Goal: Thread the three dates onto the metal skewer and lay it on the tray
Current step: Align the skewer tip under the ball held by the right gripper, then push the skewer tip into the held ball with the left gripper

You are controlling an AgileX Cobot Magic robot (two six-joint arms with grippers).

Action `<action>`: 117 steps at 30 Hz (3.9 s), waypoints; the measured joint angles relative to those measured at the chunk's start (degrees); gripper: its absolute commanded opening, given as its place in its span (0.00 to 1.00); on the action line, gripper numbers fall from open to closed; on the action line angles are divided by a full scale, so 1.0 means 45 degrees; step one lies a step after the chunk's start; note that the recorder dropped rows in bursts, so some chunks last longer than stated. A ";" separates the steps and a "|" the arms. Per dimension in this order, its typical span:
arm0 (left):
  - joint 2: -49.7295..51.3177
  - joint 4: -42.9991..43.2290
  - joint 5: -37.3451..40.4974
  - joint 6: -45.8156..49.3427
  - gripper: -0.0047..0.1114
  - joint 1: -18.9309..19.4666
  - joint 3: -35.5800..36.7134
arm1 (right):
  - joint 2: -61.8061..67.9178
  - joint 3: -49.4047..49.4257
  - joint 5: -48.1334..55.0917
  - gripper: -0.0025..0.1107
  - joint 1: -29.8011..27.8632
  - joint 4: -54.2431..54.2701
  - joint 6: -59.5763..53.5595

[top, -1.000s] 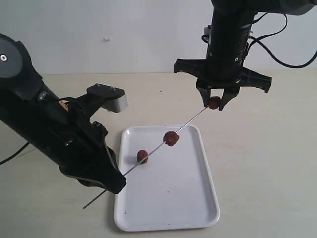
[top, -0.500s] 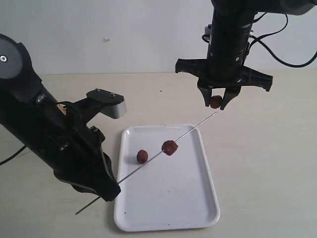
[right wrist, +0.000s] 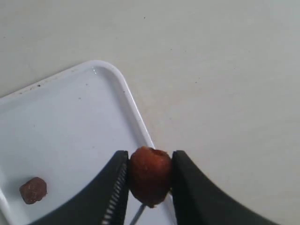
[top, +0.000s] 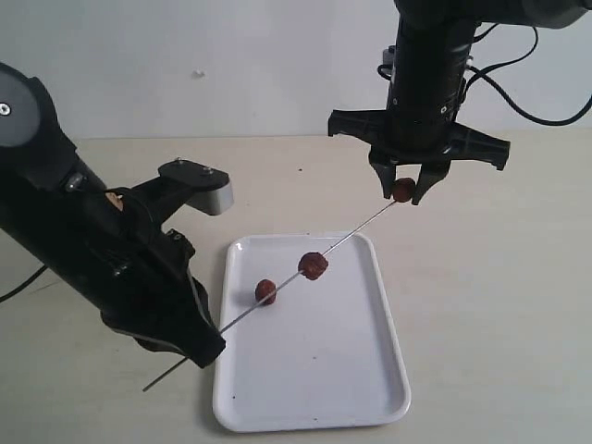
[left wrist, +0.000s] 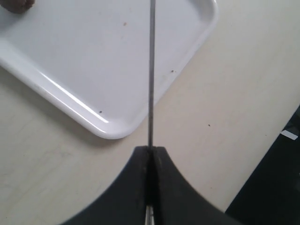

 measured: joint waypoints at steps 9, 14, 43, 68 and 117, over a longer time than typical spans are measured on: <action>0.0054 0.0020 -0.0200 -0.0030 0.04 0.0000 0.0000 | 0.0000 0.0000 0.0000 0.29 0.0000 0.0000 -0.0026; 0.0358 0.0020 -0.0200 -0.0030 0.04 0.0000 0.0000 | 0.0000 0.0000 0.0000 0.29 0.0000 0.0000 -0.0026; 0.0059 -0.0002 -0.0172 0.0178 0.04 0.0000 0.0000 | 0.0000 0.0000 0.0000 0.29 0.0000 -0.0454 -0.0026; 0.0059 -0.0081 -0.0618 0.0178 0.04 0.0000 0.0000 | 0.0000 0.0000 0.0000 0.29 0.0000 -0.0344 -0.0026; 0.0971 -0.0081 0.0304 0.0150 0.04 0.0000 -0.1272 | 0.0000 0.0000 -0.0511 0.29 0.0271 -0.0681 -0.0504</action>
